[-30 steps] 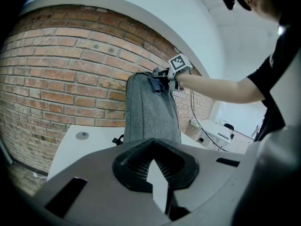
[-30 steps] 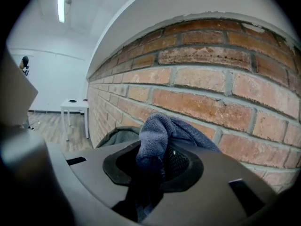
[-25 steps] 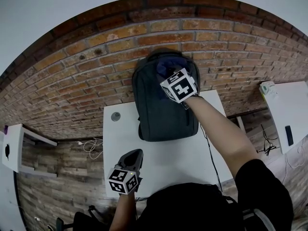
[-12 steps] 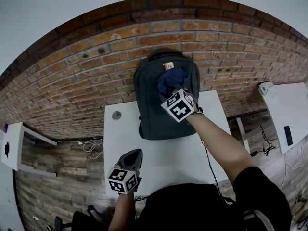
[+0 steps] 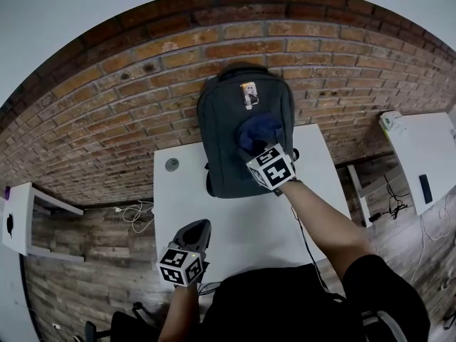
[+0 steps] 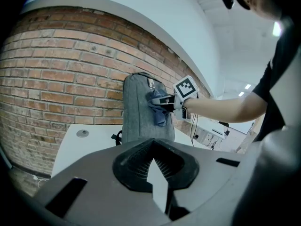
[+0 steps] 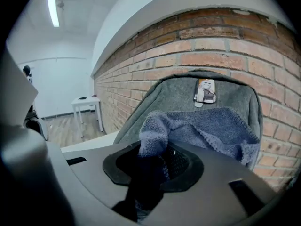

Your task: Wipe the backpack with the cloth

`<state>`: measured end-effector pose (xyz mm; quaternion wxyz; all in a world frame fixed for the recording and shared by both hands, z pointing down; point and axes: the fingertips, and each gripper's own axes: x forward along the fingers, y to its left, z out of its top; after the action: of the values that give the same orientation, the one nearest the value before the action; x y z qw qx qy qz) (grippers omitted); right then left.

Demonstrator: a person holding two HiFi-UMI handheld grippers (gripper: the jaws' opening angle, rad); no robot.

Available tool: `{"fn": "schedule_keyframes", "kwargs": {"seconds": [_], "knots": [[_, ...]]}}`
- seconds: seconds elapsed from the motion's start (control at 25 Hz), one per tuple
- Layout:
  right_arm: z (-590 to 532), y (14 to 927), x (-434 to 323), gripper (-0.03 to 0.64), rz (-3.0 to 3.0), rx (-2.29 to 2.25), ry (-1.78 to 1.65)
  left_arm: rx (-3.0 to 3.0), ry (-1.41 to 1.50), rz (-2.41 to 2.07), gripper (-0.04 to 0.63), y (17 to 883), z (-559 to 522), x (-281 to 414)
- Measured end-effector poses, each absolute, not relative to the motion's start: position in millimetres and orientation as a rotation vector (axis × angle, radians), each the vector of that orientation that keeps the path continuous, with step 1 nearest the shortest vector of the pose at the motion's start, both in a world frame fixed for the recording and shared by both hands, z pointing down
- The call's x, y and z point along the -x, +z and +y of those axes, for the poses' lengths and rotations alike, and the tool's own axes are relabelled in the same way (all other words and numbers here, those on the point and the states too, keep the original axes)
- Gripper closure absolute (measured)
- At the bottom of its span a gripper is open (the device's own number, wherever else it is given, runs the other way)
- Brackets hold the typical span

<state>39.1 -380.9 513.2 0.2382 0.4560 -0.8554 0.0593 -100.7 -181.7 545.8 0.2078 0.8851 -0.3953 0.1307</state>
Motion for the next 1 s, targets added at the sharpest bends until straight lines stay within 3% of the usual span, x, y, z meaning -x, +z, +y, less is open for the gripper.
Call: {"fn": "schedule_keyframes", "kwargs": {"seconds": [0.68, 1.0], "knots": [[-308, 570, -38, 0.514, -2.349, -1.325, 0.261, -2.52, 0.39, -1.079, 0.598, 547, -164, 134], [-277, 637, -28, 0.514, -2.244, -1.21, 0.299, -2.527, 0.365, -1.088, 0.598, 545, -166, 140]]}}
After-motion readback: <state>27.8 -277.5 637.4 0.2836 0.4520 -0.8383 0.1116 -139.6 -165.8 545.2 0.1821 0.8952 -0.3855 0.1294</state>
